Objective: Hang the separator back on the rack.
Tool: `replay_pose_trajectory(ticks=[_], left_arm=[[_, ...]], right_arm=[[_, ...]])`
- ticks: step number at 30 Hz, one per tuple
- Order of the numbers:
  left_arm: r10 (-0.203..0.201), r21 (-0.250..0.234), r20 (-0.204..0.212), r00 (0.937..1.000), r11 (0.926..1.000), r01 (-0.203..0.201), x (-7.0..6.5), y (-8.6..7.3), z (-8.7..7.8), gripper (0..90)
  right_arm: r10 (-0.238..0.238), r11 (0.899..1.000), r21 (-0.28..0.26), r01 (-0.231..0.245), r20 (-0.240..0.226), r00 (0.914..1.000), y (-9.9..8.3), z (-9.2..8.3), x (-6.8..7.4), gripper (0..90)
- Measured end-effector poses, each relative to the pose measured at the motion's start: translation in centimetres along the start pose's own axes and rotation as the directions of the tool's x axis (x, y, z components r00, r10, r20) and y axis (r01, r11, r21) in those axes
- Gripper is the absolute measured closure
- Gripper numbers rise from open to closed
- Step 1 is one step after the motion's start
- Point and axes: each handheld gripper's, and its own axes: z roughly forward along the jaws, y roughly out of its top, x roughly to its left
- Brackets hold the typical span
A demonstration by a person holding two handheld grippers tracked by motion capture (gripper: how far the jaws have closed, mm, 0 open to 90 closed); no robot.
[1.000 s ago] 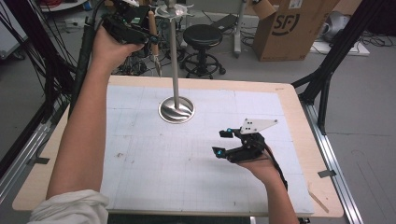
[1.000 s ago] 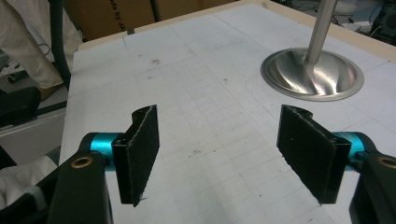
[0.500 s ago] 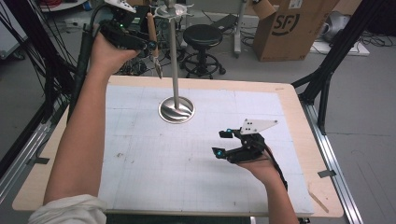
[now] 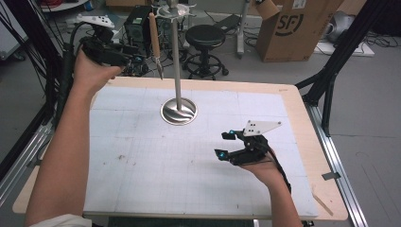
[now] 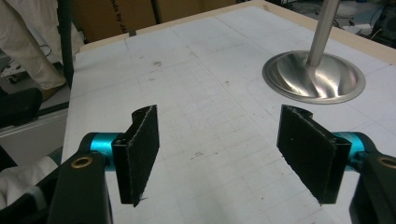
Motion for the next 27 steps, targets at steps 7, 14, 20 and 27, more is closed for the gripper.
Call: replay_pose_trajectory(ticks=[7, 14, 20, 27], left_arm=[[0.037, -0.030, 0.042, 0.9984, 0.9989, -0.036, -1.7, -1.0, -0.8, 32.3], [0.050, -0.074, 0.061, 0.9969, 0.9962, -0.045, -3.0, -2.5, -1.9, 20.3], [0.055, -0.109, 0.071, 0.9960, 0.9930, -0.047, -4.3, -4.3, -2.6, 14.1], [0.057, -0.118, 0.112, 0.9921, 0.9920, -0.044, -6.2, -7.2, -2.7, 10.7]], right_arm=[[-0.003, 1.000, -0.003, 0.003, 0.005, 1.0000, 0.0, 0.0, -0.1, 29.6], [0.006, 1.000, -0.004, -0.005, 0.021, 0.9998, 0.0, -0.2, -0.1, 29.3], [0.010, 1.000, -0.005, -0.010, 0.030, 0.9995, -0.1, -0.1, -0.3, 28.5], [0.020, 1.000, -0.018, -0.020, 0.040, 0.9990, -0.1, -0.5, -0.4, 27.5]])
